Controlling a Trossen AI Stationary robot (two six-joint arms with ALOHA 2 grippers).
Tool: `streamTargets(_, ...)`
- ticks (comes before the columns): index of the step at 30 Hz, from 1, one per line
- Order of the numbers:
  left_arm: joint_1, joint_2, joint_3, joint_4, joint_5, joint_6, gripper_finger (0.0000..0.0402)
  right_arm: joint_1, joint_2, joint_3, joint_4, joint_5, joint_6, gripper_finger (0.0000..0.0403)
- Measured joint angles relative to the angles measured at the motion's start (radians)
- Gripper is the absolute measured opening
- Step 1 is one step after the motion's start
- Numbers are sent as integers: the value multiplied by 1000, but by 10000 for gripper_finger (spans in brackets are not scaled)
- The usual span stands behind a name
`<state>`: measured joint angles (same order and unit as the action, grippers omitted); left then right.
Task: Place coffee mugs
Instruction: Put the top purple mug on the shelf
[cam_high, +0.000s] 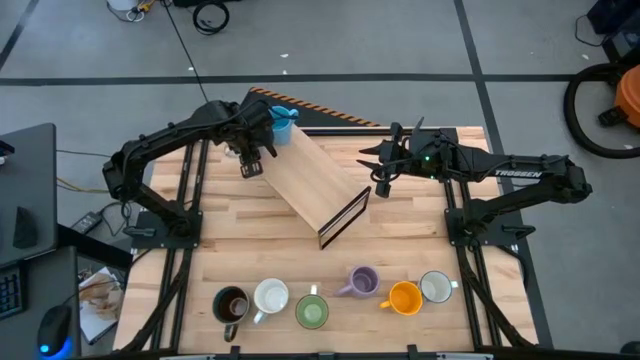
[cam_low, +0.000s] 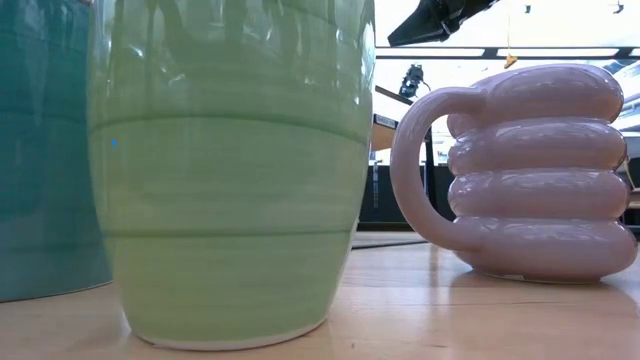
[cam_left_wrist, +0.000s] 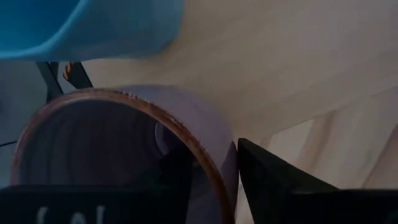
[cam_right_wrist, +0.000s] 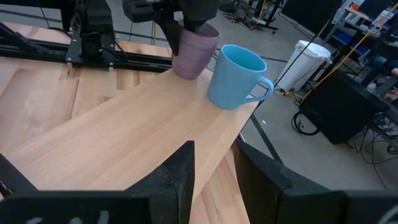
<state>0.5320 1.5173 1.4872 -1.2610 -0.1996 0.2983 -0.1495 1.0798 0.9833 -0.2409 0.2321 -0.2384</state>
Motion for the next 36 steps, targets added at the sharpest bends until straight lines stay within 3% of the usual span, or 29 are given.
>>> streamTargets(36, -16, -1, 2, 63, -72, 238, 135, 25, 0, 0, -1, 9, 0, 118)
